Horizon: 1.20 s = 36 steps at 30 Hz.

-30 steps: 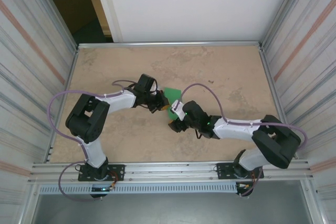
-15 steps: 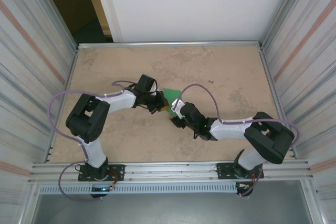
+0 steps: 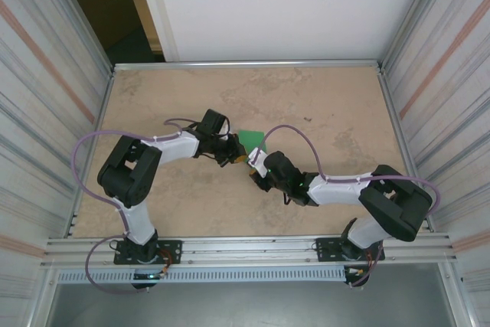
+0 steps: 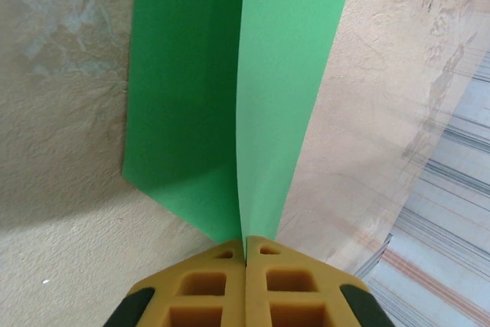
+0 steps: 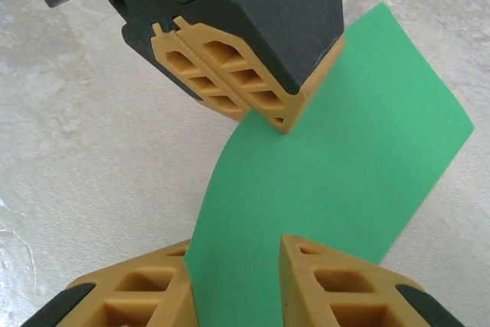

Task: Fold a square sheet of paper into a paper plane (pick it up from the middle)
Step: Third fold the triangle at the center of the table.

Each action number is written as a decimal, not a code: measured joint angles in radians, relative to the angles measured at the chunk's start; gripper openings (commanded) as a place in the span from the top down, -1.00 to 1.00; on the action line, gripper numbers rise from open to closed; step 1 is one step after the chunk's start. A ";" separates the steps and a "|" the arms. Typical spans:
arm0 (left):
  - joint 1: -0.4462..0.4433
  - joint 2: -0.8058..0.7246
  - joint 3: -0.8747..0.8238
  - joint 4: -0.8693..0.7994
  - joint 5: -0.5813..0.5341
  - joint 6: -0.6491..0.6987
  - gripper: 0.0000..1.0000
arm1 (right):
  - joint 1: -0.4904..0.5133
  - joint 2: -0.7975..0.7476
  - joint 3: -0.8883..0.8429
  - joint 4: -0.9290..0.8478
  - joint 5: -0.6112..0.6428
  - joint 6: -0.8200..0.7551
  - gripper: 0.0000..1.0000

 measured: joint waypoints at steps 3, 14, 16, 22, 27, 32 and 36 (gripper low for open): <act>0.000 0.000 0.000 0.000 0.000 0.000 1.00 | -0.001 0.000 0.001 -0.006 -0.005 0.000 0.63; 0.004 -0.023 -0.002 -0.025 -0.012 0.014 0.48 | -0.005 0.000 0.036 -0.074 -0.097 -0.010 1.00; 0.018 -0.057 -0.015 -0.042 -0.031 0.027 0.37 | -0.010 0.000 0.037 -0.087 -0.132 -0.009 1.00; 0.095 -0.182 -0.064 -0.070 -0.073 0.060 0.32 | -0.058 0.000 0.037 -0.126 -0.264 0.019 1.00; 0.071 -0.169 -0.018 -0.076 -0.076 0.099 0.42 | -0.070 0.006 0.037 -0.141 -0.345 0.050 1.00; 0.020 -0.038 0.120 -0.110 -0.083 0.147 0.58 | -0.070 0.041 0.044 -0.144 -0.395 0.072 1.00; 0.000 0.064 0.191 -0.169 -0.115 0.187 0.69 | -0.070 0.063 0.051 -0.151 -0.421 0.087 1.00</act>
